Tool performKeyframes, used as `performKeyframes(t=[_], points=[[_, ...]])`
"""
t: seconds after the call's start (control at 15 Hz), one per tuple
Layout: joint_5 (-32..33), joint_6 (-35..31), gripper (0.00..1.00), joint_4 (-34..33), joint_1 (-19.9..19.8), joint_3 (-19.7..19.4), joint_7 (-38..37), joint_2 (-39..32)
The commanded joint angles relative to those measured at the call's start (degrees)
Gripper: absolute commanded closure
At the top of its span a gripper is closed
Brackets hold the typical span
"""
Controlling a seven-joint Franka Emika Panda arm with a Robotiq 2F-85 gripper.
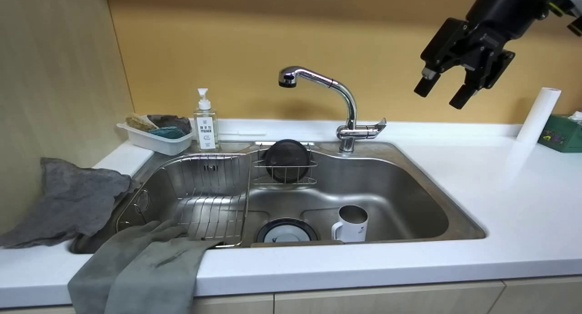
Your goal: Pick up the white mug and put it on the metal rack on the left
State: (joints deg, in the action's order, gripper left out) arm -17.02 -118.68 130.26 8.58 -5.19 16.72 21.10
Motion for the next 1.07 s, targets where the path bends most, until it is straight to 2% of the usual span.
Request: performKeyframes(t=[0.0,0.4,0.73,1.0], points=[[1.23,0.34,0.0,-3.61,-1.64,1.78,-0.98,-4.36],[7.58,2.0,0.0,-12.55,-3.39,4.75,-4.32,-17.05],[12.27,2.96,0.0,-20.96,-3.12,7.35,-6.16,-29.5],[12.93,-0.25,0.0,-26.59,-2.53,9.48,-6.33,-39.5]])
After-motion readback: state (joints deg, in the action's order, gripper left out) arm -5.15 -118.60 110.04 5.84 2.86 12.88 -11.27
